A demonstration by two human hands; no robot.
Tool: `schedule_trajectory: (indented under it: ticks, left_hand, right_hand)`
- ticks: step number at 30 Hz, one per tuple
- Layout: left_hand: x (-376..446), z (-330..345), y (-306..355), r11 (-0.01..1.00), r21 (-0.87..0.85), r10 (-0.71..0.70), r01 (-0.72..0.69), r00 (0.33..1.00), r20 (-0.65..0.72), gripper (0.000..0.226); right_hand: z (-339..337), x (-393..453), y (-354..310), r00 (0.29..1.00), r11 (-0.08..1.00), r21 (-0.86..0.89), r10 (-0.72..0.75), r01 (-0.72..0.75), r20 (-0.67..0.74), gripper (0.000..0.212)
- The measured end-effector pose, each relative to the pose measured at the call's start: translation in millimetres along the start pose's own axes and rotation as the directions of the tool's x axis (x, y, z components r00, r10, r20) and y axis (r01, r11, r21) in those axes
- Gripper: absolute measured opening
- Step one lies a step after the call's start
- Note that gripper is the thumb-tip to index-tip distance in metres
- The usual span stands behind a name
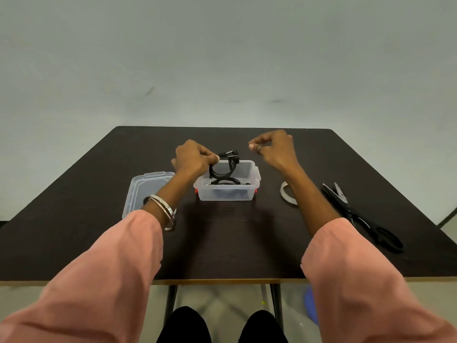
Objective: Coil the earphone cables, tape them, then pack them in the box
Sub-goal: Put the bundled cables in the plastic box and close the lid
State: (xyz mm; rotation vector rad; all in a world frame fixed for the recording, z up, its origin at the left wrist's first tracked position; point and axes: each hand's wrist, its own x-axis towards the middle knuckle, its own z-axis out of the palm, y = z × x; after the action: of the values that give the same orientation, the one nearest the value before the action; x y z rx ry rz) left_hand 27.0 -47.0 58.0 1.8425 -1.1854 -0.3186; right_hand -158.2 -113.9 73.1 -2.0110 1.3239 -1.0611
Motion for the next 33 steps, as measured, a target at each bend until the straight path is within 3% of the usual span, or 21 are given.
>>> schedule_trajectory:
  ticks: [6, 12, 16, 19, 22, 28, 33]
  left_hand:
    - [1, 26, -8, 0.907, 0.4, 0.1, -0.135, 0.989, 0.107, 0.016]
    - [1, 28, -6, 0.802, 0.542, 0.191, -0.252, 0.967, 0.166, 0.012]
    - [-2, 12, -1, 0.865, 0.443, 0.216, -0.235, 0.972, 0.093, 0.016]
    - [-6, -19, -6, 0.958, 0.241, 0.183, -0.159, 0.98, -0.079, 0.016]
    - [-14, -56, -30, 0.996, 0.083, 0.05, -0.036, 0.984, -0.17, 0.021]
    - [-40, -114, -86, 0.893, 0.356, -0.264, 0.276, 0.961, -0.084, 0.036]
    - [-53, -116, -111, 0.844, 0.424, -0.329, 0.327, 0.942, -0.072, 0.039]
  right_hand:
    - [-5, -13, 31, 0.998, 0.998, 0.015, 0.055, -0.055, -0.003, 0.036]
    - [0, -15, 49, 0.998, 0.998, -0.01, 0.063, -0.064, -0.025, 0.04]
    - [-5, -20, 44, 0.998, 0.998, -0.025, 0.059, -0.06, -0.033, 0.035]
    - [-11, -28, 22, 0.998, 1.0, 0.013, 0.013, -0.012, -0.063, 0.02]
    - [-6, -44, -17, 0.999, 0.992, 0.123, -0.037, 0.04, -0.027, 0.009]
    - [52, -90, -76, 0.931, 0.987, 0.104, -0.154, 0.126, 0.332, 0.012]
    - [109, -114, -95, 0.88, 0.961, -0.203, -0.074, 0.189, 0.47, 0.026]
